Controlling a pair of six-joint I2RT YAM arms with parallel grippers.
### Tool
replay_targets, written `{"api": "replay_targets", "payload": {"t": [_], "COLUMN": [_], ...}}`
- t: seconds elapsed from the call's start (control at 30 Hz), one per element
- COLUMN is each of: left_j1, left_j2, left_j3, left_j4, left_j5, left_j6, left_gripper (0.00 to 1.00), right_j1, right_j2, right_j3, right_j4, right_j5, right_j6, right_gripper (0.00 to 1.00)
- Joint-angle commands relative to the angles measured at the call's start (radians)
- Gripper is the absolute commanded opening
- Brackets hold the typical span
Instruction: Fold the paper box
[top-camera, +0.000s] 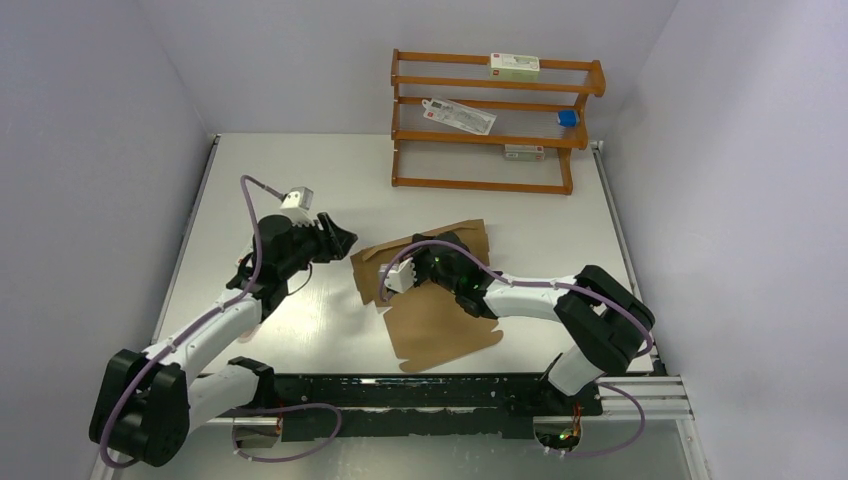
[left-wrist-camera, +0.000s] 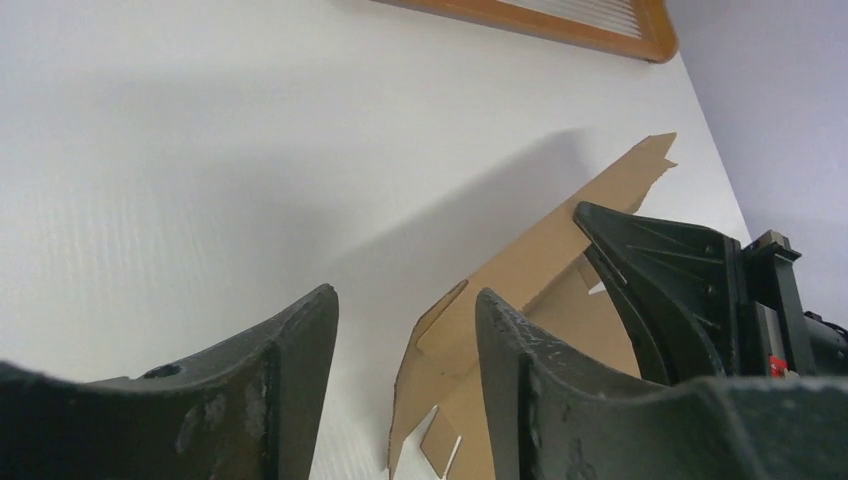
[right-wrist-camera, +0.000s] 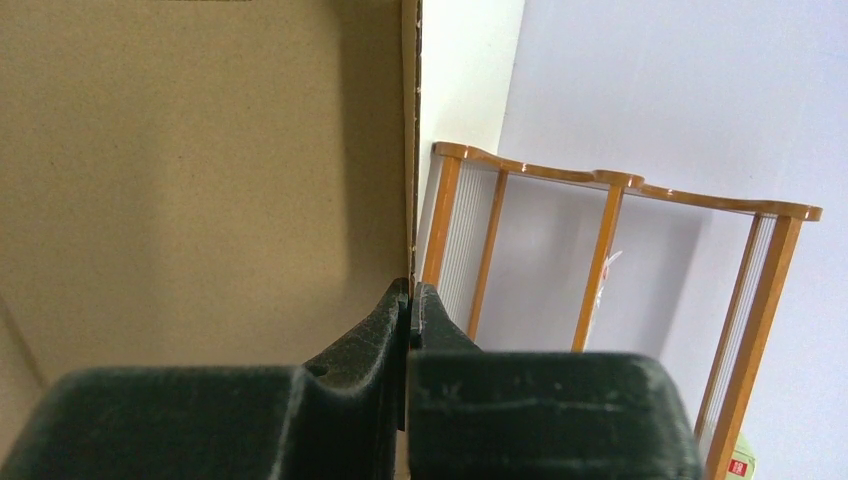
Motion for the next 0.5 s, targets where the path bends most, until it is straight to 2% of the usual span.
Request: {"api": "replay_targets", "payload": {"t": [0.0,0.23,0.47], "left_j1": [0.004,-0.019,-0.087], "left_j2": [0.002,0.057,0.105], "left_j3": [0.019,-0.005,0.006], "left_j4": [-0.096,-0.053,-0.037], "left_j5": [-0.043,-0.004,-0.047], "left_j6": [0.023,0.020,0.025], "left_gripper": [0.60,0.62,0.62], "right_j1": [-0.004,-0.004,-0.004], "right_j2": [-0.010,-0.016,-0.013], "right_j3": [0.029,0.037,0.040], "right_j4": [0.000,-0.008,-0.009], "right_j5": [-0.021,-0.031,-0.033], "right_j6": [-0.015,-0.009,-0.003], "right_gripper": [0.00,0.00,0.00]}}
